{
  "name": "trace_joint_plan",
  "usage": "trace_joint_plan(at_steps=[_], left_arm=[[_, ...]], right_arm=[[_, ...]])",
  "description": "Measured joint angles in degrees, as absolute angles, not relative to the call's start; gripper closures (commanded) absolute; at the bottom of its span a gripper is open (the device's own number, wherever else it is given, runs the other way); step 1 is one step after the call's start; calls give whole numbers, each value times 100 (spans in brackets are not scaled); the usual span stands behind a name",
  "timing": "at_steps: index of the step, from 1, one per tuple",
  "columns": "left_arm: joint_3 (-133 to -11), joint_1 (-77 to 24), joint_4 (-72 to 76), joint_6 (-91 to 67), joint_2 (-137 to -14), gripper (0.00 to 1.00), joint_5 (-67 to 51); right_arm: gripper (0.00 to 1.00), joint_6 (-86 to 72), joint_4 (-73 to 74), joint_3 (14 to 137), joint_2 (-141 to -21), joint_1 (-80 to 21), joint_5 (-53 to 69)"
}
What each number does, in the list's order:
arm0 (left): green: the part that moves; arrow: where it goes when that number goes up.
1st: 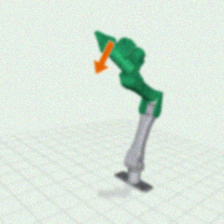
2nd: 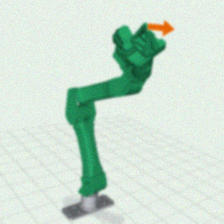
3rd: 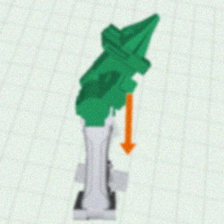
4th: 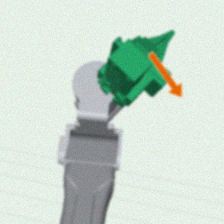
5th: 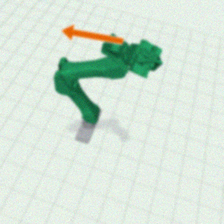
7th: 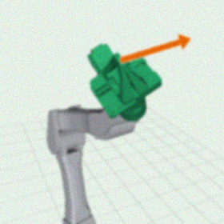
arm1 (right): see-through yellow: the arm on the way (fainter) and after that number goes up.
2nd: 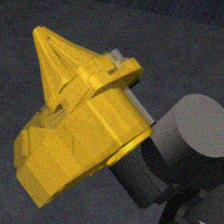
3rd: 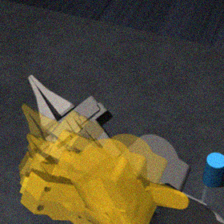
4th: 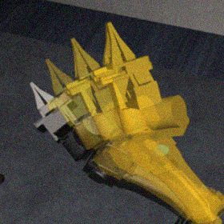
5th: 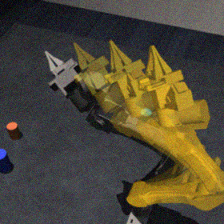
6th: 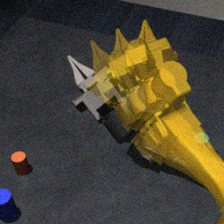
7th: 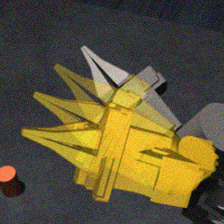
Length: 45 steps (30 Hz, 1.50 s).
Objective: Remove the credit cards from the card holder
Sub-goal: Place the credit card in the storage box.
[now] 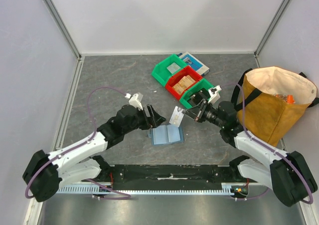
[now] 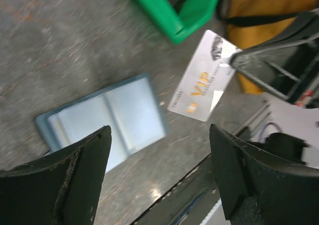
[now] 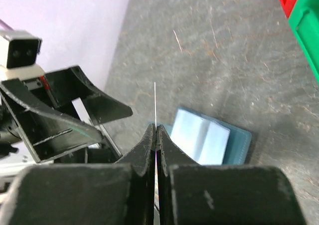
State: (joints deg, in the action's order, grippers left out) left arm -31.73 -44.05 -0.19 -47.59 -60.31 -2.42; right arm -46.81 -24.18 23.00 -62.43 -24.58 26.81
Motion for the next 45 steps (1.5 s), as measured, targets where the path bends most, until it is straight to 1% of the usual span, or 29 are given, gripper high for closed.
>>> trace_joint_plan(at_steps=[4, 8, 14, 17, 19, 20, 22, 23, 24, 25, 27, 28, 29, 31, 33, 36, 39, 43, 45], left_arm=[[-2893, -4407, 685, -4993, -5522, 14, -259], [-2569, -4418, 1352, -5183, -5400, 14, -318], [-2349, -4477, 2189, -5332, -5457, 19, -434], [-2320, -4488, 2536, -5378, -5494, 24, -475], [-2316, -4488, 2762, -5411, -5537, 33, -471], [-2314, -4488, 2829, -5426, -5553, 41, -469], [-2276, -4510, 3035, -5481, -5570, 62, -458], [-2257, -4515, 3098, -5527, -5572, 80, -458], [-2213, -4519, 3212, -5546, -5572, 91, -456], [-2187, -4519, 3273, -5612, -5570, 98, -456], [-2147, -4521, 3472, -5640, -5564, 98, -473], [-2147, -4532, 3511, -5642, -5544, 98, -480], [-2147, -4545, 3509, -5634, -5509, 98, -480], [-2147, -4541, 3437, -5566, -5435, 98, -489], [-2191, -4462, 3068, -5354, -5258, 98, -556], [-2416, -4215, 2357, -4939, -5035, 98, -821], [-3006, -3905, 1459, -4316, -4954, 98, -1291], [-3913, -3675, 362, -3395, -4978, 98, -2014], [-4353, -3647, -204, -2908, -5070, 98, -2438]], right_arm=[[100, -5334, -3214, 1999, -5905, -2543, 2239], [100, -5819, -3929, 1841, -5806, -2805, 1841], [100, -6215, -4650, 1811, -5824, -3367, 1345], [100, -6318, -4936, 1811, -5894, -3566, 1190], [100, -6394, -5081, 1811, -5979, -3658, 1120], [100, -6416, -5124, 1811, -6014, -3684, 1092], [100, -6466, -5264, 1800, -6097, -3739, 1037], [100, -6490, -5317, 1796, -6125, -3754, 1028], [100, -6499, -5363, 1782, -6149, -3771, 1015], [98, -6501, -5404, 1767, -6163, -3778, 1007], [85, -6490, -5402, 1728, -6180, -3774, 937], [75, -6495, -5395, 1717, -6198, -3765, 906], [61, -6475, -5395, 1715, -6200, -3765, 904], [44, -6405, -5387, 1715, -6176, -3774, 956], [29, -6191, -5223, 1719, -6071, -3778, 1081], [2, -5638, -4606, 1887, -5774, -3778, 1345], [2, -4740, -3710, 2379, -5468, -3778, 1682], [2, -3284, -2187, 3570, -5419, -3778, 2294], [5, -2602, -1479, 4182, -5485, -3778, 2591]])
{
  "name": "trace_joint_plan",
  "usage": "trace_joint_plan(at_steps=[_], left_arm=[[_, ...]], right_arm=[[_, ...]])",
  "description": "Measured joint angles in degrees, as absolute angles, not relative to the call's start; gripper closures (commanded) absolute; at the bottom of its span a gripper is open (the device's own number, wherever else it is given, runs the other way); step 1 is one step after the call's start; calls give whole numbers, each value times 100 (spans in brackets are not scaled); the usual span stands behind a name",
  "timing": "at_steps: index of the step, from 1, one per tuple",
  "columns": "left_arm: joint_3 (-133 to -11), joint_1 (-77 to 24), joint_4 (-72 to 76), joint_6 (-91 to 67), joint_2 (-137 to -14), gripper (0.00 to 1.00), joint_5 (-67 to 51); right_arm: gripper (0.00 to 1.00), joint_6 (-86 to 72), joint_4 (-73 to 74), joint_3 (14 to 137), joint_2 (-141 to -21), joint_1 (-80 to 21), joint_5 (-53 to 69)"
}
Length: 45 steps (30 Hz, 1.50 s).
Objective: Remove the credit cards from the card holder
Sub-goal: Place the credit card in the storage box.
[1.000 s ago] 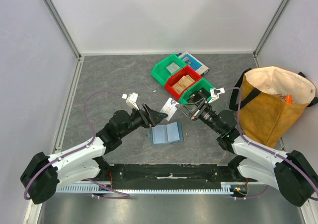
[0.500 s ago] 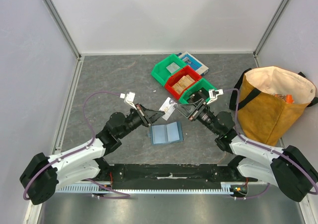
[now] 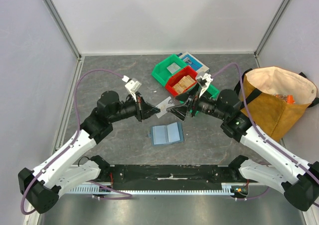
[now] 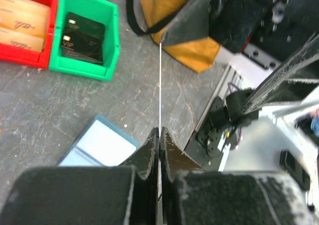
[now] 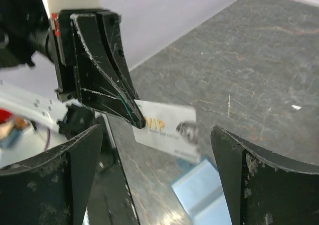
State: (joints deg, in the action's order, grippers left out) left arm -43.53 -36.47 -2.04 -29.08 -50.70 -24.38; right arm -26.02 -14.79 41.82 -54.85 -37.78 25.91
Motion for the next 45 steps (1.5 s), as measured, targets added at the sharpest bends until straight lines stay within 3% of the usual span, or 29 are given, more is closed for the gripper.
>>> trace_joint_plan(at_steps=[13, 18, 21, 25, 28, 34, 37, 45], left_arm=[[-5581, -3645, -2532, -683, -5461, 98, -3833], [-5745, -3645, -2794, -294, -5513, 98, -4200], [-5793, -3645, -2871, -115, -5548, 98, -4320], [-5870, -3642, -3002, 102, -5645, 98, -4375], [-5892, -3616, -3074, 196, -5717, 84, -4244], [-5885, -3533, -3024, 110, -5712, 34, -3098], [-5745, -3256, -2781, -56, -5607, 21, -2390], [-5009, -2694, -2084, -558, -4860, 18, -596]], right_arm=[[26, 231, 1527, 6239, -6239, -3778, 3990], [41, 869, 2180, 6440, -6554, -3778, 4366], [59, 1214, 2615, 6600, -6781, -3778, 4593], [100, 1555, 3024, 6781, -7004, -3780, 4884], [100, 1614, 3214, 6820, -7035, -3804, 4989], [100, 1284, 3194, 7030, -7446, -3540, 4821], [100, 838, 3011, 7135, -7867, -3190, 4733], [100, -635, 2475, 7824, -9242, -2408, 3785]])
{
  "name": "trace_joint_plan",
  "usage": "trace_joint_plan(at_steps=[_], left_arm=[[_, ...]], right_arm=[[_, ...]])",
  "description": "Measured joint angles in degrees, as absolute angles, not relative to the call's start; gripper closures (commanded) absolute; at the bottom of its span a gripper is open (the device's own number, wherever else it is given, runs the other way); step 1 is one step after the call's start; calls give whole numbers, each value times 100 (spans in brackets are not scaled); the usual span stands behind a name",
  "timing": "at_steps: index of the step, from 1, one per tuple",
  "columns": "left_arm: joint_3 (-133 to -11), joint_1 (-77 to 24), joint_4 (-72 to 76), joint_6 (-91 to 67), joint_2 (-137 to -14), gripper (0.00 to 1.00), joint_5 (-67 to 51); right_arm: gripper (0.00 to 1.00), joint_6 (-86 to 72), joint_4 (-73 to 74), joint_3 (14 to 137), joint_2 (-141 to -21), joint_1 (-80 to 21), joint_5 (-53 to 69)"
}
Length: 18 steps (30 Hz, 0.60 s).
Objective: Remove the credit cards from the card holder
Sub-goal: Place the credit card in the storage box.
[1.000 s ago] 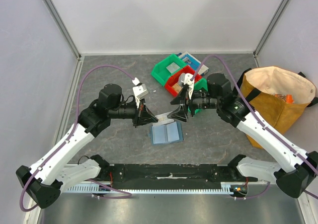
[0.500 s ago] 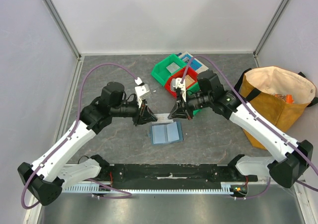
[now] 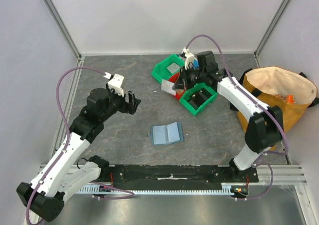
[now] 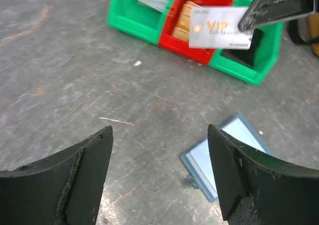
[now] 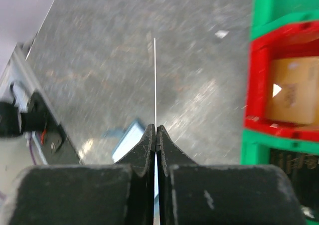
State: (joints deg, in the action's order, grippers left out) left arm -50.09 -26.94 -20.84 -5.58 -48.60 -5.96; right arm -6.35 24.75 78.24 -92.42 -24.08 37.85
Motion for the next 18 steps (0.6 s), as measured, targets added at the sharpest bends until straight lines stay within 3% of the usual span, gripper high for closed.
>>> trace_joint_plan(at_steps=[9, 18], left_arm=[[-4759, -2604, -1933, -681, -4646, 17, 729], [-4707, -2598, -1909, -681, -4617, 18, 1118]], right_arm=[[100, -1559, 2176, 10313, -11583, -1918, 2534], [100, -1890, 2126, 12234, -13749, -1761, 2119]])
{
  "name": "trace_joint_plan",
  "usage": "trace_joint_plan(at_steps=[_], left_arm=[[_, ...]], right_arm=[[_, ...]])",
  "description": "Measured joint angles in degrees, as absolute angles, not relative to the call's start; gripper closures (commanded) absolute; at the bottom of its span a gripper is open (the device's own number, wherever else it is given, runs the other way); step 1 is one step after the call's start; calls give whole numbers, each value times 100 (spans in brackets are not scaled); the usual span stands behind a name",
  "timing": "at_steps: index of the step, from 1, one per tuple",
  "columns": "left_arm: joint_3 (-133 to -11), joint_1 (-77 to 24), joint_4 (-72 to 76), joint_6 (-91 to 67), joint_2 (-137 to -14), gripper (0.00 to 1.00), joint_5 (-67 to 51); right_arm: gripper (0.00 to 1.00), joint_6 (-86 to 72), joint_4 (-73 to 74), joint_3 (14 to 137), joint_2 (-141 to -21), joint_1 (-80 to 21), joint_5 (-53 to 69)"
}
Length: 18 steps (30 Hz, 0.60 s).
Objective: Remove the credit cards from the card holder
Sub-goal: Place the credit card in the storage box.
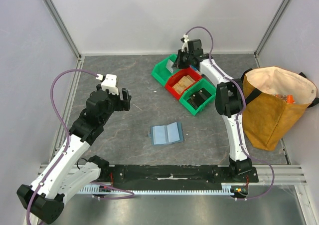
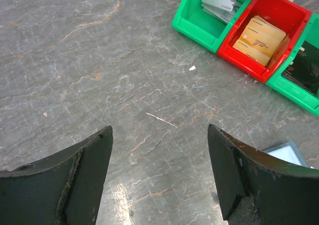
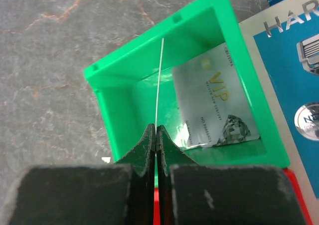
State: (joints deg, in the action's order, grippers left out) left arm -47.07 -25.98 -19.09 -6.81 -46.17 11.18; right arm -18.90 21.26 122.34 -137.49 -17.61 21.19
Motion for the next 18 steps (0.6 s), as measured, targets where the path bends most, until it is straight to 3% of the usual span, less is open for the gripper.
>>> trace_joint_plan(at_steps=[5, 9, 14, 18], left_arm=[[-4683, -2593, -1911, -681, -4617, 18, 1192], [-4683, -2593, -1909, -681, -4615, 18, 1192], [-4683, -2593, -1909, -681, -4615, 18, 1192], [-4683, -2593, -1909, -681, -4615, 18, 1190]], right_arm=[[96, -1999, 2056, 12501, -14206, -1728, 2128], [84, -2064, 2008, 12501, -14206, -1706, 2088], [61, -2084, 1811, 12497, -14215, -1625, 2040], [53, -2069, 1664, 12497, -14215, -1566, 1933]])
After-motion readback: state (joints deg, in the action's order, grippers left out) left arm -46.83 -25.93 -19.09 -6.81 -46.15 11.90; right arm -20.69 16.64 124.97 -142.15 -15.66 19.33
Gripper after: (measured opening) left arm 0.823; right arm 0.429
